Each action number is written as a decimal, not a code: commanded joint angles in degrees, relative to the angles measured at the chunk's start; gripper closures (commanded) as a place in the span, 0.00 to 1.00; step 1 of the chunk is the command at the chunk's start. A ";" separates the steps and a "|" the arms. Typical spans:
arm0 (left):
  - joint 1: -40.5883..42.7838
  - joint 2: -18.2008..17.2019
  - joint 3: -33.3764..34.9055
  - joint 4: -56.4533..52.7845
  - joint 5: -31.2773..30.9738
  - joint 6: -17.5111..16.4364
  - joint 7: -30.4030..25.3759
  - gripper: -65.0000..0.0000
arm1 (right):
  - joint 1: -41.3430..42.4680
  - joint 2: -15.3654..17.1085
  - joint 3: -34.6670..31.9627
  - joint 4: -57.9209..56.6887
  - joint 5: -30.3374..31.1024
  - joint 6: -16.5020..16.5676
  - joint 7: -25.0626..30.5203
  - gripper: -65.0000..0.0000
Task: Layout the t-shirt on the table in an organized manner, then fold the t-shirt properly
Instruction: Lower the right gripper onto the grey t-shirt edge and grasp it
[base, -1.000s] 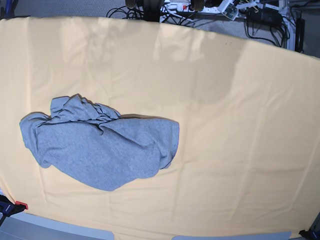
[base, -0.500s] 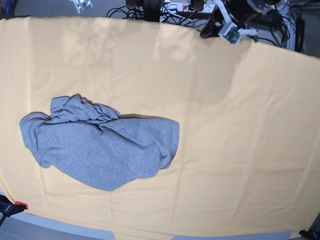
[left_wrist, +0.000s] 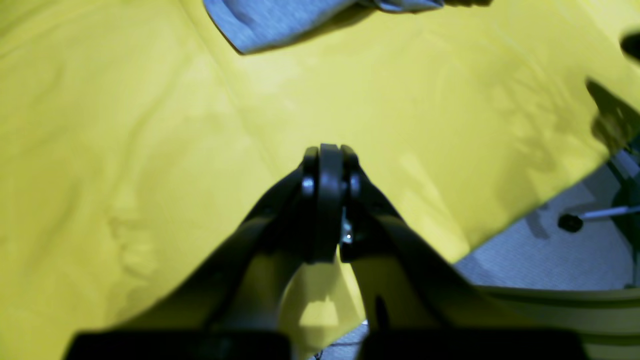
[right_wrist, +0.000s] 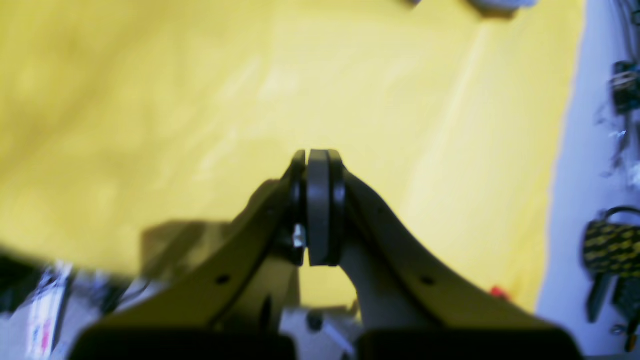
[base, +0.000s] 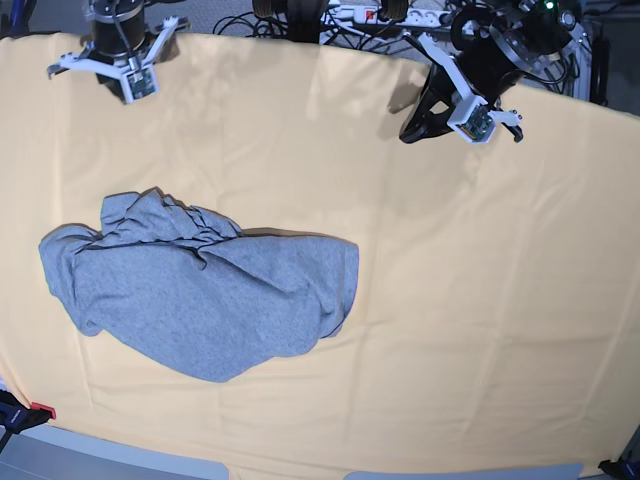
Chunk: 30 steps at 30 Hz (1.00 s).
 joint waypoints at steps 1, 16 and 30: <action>0.07 -0.37 -0.11 0.98 -0.61 0.04 -2.10 1.00 | 0.70 0.37 1.42 0.87 0.48 0.42 1.88 1.00; 0.13 -0.50 -0.11 0.87 -0.31 0.02 -2.45 1.00 | 22.12 4.13 11.37 -5.33 25.81 11.78 6.99 0.95; 0.17 -0.48 -0.11 0.87 2.71 0.04 -2.43 1.00 | 34.10 3.67 11.37 -25.31 40.92 16.13 4.31 0.44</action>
